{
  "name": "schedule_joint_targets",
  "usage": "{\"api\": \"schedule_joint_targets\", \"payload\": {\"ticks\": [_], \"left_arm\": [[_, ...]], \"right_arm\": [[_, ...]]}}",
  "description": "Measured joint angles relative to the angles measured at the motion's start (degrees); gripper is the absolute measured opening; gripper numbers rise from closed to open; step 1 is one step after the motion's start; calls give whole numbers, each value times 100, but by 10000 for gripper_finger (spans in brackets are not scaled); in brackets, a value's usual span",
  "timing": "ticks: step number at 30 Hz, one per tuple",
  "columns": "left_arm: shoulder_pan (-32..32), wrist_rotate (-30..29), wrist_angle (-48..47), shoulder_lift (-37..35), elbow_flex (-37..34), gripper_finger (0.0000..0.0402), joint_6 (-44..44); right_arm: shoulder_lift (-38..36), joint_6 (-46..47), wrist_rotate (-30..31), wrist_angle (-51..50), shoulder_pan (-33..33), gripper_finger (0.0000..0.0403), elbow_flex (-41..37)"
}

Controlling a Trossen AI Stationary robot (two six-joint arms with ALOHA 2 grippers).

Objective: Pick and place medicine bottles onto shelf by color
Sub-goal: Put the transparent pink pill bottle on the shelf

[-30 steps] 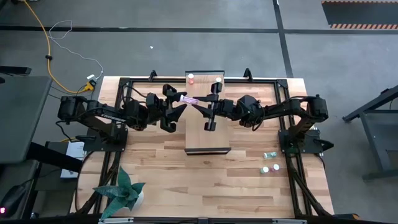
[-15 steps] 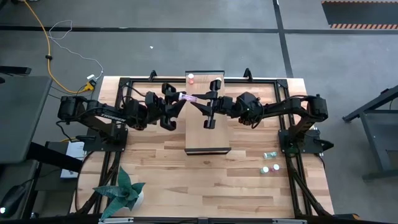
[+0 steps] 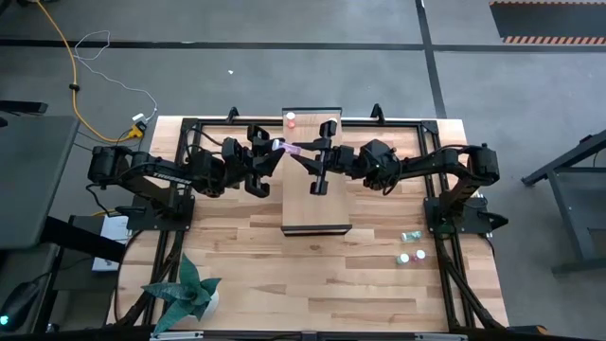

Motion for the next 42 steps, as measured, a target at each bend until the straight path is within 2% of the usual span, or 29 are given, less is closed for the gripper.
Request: {"api": "schedule_joint_targets", "payload": {"ticks": [7, 14, 17, 20, 28, 32, 37, 40, 42], "left_arm": [[109, -6, -76, 1, 0, 97, 3], [208, -23, -110, 2, 0, 100, 4], [281, -27, -317, -16, 0, 99, 4], [383, -44, -731, -196, 0, 98, 4], [661, -59, -2537, -908, 0, 101, 4], [788, -511, -3717, -1123, 0, 101, 93], [1060, -1364, -5376, -1044, 381, 101, 256], [1284, -1550, -6306, -752, 804, 101, 258], [1439, -1574, -6575, -491, 1009, 101, 254]], "right_arm": [[0, 104, 79, -141, -8, 123, 0], [-143, -183, 645, -824, -34, 149, -7], [-368, -194, 695, -1501, -84, 154, -7], [-717, -202, 805, -2618, -165, 156, -7], [-1692, -302, 1352, -5720, -243, 156, -9], [-2008, -163, 1802, -6947, -243, 156, -9], [-2188, 152, 2176, -7765, -243, 156, -9], [-2169, 211, 2177, -7864, -243, 156, -11], [-2128, 212, 2177, -7791, -243, 156, -11]]}}
